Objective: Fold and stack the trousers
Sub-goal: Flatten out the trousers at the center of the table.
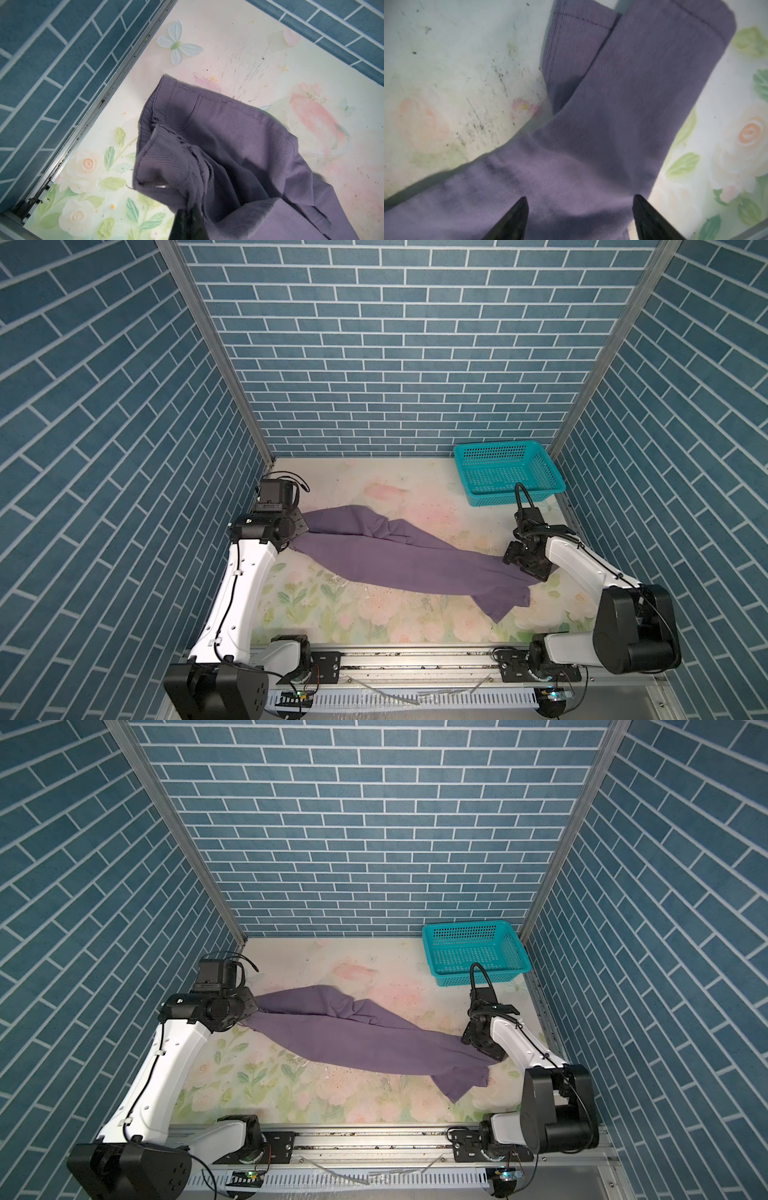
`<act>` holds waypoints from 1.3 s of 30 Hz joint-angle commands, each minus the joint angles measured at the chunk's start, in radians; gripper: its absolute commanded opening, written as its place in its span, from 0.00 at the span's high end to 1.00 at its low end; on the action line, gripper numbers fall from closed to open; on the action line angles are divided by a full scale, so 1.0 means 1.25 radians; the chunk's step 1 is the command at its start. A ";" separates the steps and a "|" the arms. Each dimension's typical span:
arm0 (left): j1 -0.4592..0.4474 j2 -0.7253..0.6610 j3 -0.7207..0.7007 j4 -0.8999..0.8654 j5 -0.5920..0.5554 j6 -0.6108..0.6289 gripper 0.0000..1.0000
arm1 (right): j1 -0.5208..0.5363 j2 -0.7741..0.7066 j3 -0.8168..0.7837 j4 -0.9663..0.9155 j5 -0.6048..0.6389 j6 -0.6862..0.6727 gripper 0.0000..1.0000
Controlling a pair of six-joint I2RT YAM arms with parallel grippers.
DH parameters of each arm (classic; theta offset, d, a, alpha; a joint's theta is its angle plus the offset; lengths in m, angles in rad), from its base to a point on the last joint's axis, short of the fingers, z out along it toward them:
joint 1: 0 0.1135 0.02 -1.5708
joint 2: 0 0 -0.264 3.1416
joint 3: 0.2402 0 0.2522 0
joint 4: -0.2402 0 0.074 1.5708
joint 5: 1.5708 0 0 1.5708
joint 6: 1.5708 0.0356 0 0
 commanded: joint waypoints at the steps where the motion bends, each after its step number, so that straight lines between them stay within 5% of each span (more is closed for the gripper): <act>1: 0.006 0.007 0.000 -0.014 -0.015 0.009 1.00 | -0.041 0.042 0.053 0.047 -0.055 -0.049 0.21; 10: 0.006 0.011 -0.006 -0.018 -0.026 0.003 1.00 | -0.080 0.174 0.172 0.053 -0.081 -0.092 0.28; 15: 0.006 0.015 -0.007 -0.024 -0.029 0.005 1.00 | -0.086 0.215 0.169 0.062 -0.091 -0.110 0.61; 19: 0.006 0.020 -0.003 -0.026 -0.032 0.006 1.00 | -0.089 0.199 0.153 0.058 -0.101 -0.109 0.74; 22: 0.006 0.026 -0.004 -0.022 -0.031 0.004 1.00 | -0.091 0.179 0.144 0.056 -0.100 -0.109 1.00; 31: 0.006 0.061 0.026 0.007 -0.028 -0.012 1.00 | -0.116 0.155 0.231 0.029 -0.083 -0.116 1.00; 34: 0.011 0.124 0.153 0.013 -0.041 -0.020 1.00 | -0.130 0.180 0.401 -0.046 -0.093 -0.130 1.00; 39: 0.018 0.254 0.581 -0.098 -0.016 -0.003 1.00 | -0.133 0.152 0.722 -0.154 -0.063 -0.128 1.00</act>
